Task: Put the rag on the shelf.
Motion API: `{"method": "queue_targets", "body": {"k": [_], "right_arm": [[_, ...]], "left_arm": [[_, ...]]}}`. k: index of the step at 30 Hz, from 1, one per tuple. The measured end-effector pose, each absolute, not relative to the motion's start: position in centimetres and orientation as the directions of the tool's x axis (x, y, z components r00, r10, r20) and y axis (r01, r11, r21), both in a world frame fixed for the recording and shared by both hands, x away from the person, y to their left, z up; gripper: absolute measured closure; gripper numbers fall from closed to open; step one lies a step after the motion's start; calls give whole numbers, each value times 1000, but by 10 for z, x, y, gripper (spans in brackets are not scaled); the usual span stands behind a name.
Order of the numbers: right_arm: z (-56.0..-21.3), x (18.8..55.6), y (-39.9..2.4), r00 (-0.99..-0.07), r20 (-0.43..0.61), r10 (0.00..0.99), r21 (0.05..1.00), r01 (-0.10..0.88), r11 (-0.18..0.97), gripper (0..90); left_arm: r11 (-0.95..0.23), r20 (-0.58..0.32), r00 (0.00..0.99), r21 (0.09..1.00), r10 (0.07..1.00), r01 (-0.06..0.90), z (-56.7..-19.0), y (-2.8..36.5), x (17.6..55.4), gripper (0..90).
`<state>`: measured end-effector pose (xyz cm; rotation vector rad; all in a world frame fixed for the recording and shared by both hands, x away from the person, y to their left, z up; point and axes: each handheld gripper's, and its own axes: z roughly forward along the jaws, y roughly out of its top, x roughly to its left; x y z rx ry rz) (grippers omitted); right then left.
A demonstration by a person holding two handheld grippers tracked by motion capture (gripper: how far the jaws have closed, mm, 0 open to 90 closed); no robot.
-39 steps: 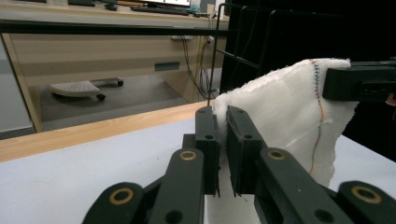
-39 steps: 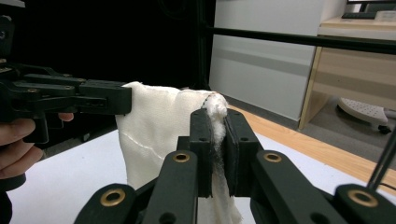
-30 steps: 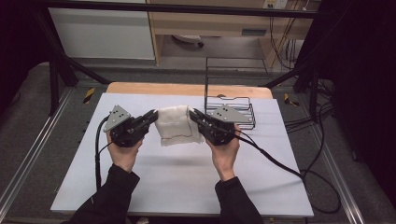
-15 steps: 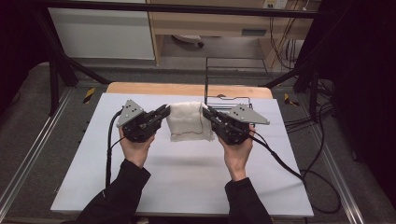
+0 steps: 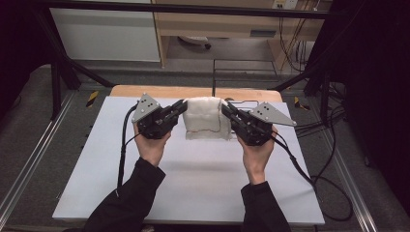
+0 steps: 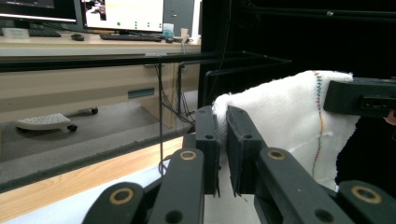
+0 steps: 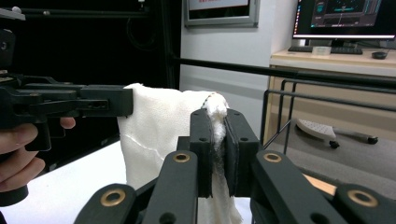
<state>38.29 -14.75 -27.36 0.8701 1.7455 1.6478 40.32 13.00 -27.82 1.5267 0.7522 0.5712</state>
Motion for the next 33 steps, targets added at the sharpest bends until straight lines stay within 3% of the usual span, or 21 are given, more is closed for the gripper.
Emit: {"method": "queue_targets", "body": {"k": [33], "right_arm": [[-238, 397, -185, -562, 15, 827, 1000, 1, -17, 832]], "left_arm": [[26, -70, 680, 997, 730, 74, -236, 86, 428, 837]]}}
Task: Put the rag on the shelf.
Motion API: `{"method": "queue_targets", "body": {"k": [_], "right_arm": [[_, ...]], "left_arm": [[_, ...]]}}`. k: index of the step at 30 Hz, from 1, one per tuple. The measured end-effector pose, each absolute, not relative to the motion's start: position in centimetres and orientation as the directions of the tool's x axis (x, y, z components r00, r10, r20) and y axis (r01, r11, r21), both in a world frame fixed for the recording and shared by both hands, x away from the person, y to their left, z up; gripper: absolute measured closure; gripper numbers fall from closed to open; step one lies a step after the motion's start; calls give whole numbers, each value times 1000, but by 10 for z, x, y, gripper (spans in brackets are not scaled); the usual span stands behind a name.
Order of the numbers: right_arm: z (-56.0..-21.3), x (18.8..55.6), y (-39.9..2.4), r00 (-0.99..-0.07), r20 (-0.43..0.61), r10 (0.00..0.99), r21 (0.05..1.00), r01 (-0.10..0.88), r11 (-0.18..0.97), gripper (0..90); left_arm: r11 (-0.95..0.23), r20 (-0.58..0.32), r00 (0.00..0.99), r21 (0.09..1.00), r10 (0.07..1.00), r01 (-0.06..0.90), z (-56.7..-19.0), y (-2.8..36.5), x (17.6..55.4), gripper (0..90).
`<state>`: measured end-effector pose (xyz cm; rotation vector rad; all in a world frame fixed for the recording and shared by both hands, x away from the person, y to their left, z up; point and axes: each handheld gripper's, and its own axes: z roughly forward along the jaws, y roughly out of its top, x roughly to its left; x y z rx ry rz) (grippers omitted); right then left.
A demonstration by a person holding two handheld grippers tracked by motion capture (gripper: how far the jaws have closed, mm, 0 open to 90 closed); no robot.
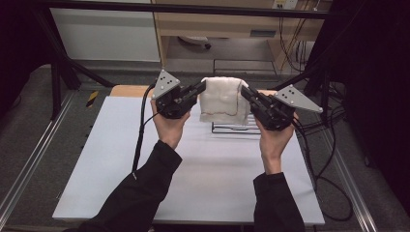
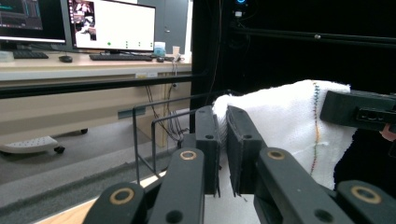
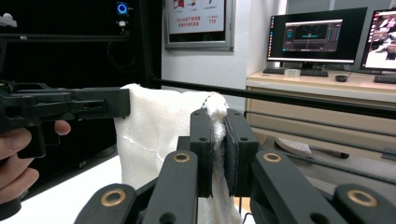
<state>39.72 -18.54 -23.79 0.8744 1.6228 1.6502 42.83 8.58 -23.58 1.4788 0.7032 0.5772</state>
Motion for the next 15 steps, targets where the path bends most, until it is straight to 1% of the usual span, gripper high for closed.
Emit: {"method": "queue_targets", "body": {"k": [15], "right_arm": [[-215, 406, -197, -531, 3, 847, 999, -36, -26, 832]], "left_arm": [[59, -77, 684, 997, 725, 51, -213, 70, 440, 837]]}}
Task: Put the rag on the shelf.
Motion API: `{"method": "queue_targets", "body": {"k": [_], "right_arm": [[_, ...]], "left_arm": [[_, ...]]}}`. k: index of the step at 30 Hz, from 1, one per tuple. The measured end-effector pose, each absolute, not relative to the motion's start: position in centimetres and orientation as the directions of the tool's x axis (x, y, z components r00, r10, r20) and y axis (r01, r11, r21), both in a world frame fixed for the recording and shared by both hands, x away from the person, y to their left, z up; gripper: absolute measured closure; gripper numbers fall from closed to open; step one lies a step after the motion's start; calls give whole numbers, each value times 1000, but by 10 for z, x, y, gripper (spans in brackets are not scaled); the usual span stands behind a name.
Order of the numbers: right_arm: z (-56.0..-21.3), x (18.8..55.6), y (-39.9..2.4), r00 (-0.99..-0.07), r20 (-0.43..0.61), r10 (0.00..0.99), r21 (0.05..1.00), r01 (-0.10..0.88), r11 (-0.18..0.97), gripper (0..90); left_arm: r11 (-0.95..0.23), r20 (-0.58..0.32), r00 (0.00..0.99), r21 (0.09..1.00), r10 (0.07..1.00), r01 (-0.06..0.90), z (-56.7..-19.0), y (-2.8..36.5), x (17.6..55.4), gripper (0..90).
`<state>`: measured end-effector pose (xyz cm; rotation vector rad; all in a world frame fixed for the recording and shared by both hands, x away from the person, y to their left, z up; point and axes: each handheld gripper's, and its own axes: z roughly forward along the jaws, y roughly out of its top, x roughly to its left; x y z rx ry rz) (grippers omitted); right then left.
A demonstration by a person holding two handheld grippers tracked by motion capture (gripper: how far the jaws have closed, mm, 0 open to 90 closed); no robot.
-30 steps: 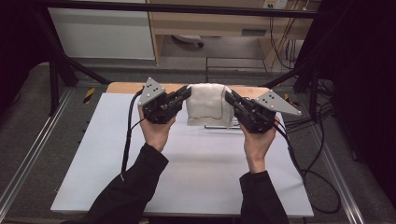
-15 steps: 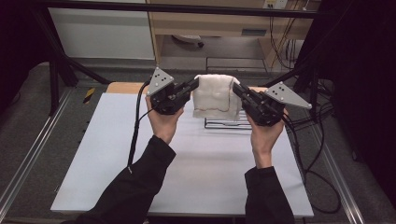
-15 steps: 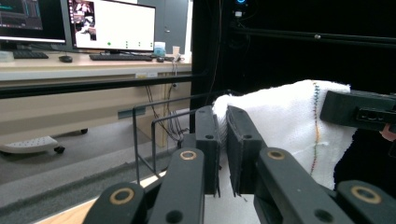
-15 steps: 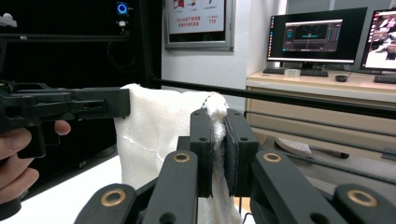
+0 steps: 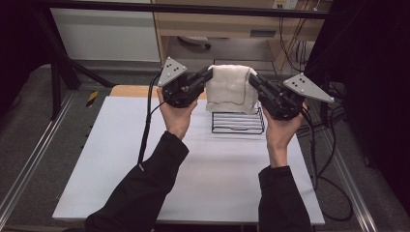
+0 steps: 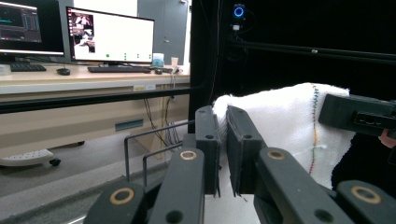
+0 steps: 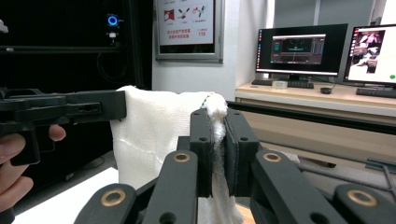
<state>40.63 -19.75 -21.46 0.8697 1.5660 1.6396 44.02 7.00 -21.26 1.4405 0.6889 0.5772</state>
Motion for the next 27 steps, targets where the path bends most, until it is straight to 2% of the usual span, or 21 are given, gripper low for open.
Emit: {"method": "queue_targets", "body": {"k": [27], "right_arm": [[-187, 433, -215, -487, 11, 873, 996, -72, -52, 832]], "left_arm": [[76, -66, 681, 997, 729, 15, -182, 47, 464, 837]]}}
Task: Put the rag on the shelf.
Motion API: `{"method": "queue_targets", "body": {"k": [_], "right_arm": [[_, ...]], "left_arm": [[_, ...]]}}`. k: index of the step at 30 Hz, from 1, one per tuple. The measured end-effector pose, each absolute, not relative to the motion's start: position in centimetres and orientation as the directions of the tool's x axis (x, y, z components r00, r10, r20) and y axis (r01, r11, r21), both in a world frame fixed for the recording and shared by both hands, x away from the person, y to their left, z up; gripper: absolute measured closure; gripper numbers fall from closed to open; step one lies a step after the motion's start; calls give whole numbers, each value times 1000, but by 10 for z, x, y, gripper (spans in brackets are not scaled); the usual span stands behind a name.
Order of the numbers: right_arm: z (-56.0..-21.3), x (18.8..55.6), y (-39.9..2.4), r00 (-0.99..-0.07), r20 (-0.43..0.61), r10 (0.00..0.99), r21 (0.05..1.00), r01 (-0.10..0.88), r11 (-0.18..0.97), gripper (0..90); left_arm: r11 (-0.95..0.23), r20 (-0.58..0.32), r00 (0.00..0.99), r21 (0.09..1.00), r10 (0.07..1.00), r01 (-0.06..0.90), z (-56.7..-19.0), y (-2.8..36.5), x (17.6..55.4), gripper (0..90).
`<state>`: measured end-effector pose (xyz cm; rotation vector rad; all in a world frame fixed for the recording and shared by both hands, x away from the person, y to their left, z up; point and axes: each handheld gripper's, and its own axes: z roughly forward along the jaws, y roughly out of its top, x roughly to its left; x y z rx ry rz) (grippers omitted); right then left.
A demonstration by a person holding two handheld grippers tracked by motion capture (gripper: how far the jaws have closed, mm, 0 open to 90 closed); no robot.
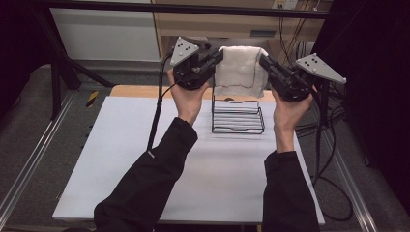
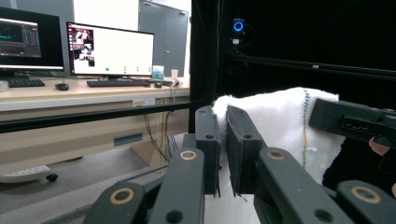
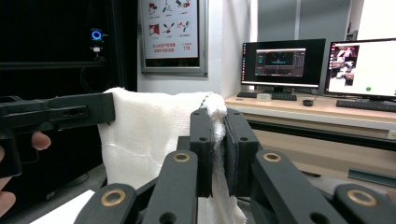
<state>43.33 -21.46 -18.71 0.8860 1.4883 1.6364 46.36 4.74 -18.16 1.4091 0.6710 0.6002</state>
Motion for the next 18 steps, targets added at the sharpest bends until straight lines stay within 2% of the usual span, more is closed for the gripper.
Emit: {"method": "queue_targets", "body": {"k": [18], "right_arm": [[-172, 459, -218, -478, 17, 878, 996, -71, -58, 832]], "left_arm": [[91, -70, 670, 996, 739, 4, -167, 42, 486, 837]]}}
